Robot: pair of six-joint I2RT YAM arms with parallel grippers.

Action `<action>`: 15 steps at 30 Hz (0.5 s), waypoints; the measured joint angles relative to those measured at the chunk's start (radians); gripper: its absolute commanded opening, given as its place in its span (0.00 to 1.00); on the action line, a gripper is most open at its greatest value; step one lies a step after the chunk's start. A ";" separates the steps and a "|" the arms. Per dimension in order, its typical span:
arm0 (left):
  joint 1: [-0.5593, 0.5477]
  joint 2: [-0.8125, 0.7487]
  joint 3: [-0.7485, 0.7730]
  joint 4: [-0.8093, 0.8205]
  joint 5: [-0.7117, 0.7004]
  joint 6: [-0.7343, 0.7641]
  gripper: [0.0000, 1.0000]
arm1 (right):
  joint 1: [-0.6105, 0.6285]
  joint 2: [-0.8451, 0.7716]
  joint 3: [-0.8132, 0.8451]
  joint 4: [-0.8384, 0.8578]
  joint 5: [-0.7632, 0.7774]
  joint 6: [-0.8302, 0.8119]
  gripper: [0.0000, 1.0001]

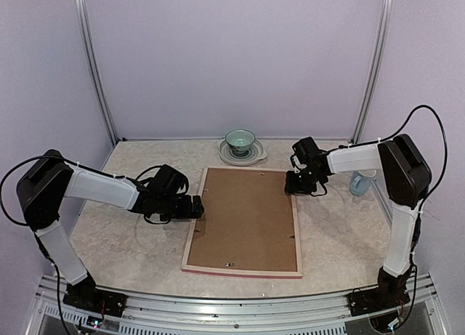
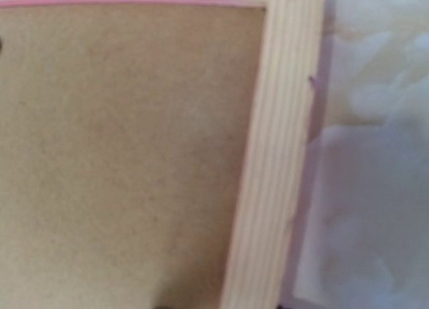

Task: Put the photo into the frame
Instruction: Press the fastener onto the backboard.

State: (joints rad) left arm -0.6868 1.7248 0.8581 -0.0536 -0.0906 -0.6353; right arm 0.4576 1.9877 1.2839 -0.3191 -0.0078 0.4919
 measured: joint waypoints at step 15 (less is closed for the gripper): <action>0.000 0.000 0.000 0.001 0.000 0.000 0.99 | -0.006 -0.005 -0.008 0.002 0.000 0.000 0.27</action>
State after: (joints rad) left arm -0.6868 1.7248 0.8581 -0.0528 -0.0906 -0.6353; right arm 0.4515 1.9831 1.2762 -0.3168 -0.0082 0.4919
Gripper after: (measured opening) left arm 0.989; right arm 0.286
